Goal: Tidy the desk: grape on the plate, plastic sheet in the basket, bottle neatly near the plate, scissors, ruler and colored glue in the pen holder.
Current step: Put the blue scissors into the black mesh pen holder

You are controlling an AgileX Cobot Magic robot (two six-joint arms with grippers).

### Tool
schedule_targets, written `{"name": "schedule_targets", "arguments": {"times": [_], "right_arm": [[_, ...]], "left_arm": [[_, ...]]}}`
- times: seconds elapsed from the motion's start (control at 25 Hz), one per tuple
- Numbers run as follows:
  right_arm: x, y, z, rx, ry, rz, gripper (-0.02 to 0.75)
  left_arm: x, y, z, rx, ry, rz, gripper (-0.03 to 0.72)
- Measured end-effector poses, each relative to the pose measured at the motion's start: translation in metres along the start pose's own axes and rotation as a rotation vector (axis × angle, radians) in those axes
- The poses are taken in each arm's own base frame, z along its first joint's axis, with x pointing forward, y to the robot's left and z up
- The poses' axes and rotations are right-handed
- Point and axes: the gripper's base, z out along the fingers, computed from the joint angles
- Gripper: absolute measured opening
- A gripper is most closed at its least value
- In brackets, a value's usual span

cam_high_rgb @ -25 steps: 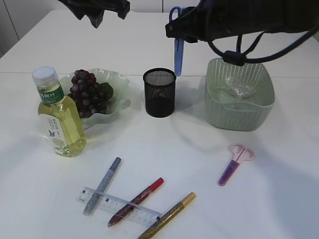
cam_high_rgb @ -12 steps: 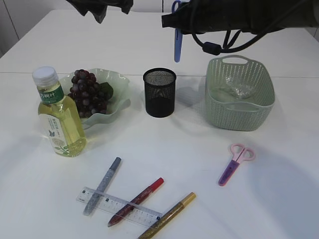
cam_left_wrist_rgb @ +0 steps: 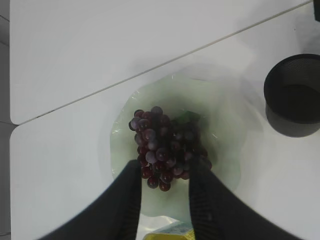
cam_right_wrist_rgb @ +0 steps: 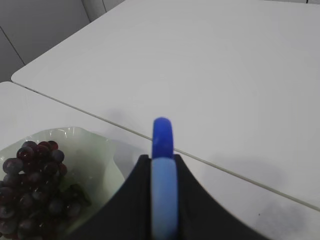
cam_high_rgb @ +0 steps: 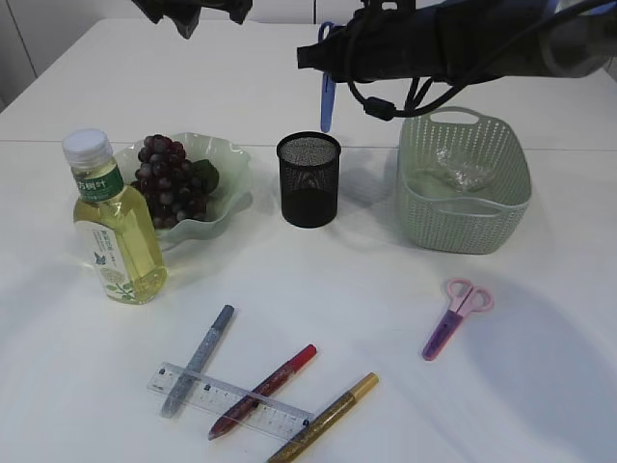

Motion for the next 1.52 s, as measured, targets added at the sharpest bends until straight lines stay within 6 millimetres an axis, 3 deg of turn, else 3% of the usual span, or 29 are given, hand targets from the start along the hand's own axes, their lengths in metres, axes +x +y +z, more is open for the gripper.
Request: {"name": "schedule_targets", "arguments": {"times": [0.36, 1.08, 1.52], "right_arm": [[0.018, 0.007, 0.026, -0.026, 0.029, -0.009, 0.084], [0.021, 0.006, 0.028, -0.027, 0.035, -0.009, 0.094], [0.021, 0.007, 0.028, -0.028, 0.033, -0.009, 0.181]], "left_arm": [[0.000, 0.001, 0.000, -0.008, -0.003, 0.003, 0.243], [0.000, 0.001, 0.000, -0.008, -0.003, 0.003, 0.243], [0.000, 0.001, 0.000, -0.008, -0.001, 0.003, 0.243]]}}
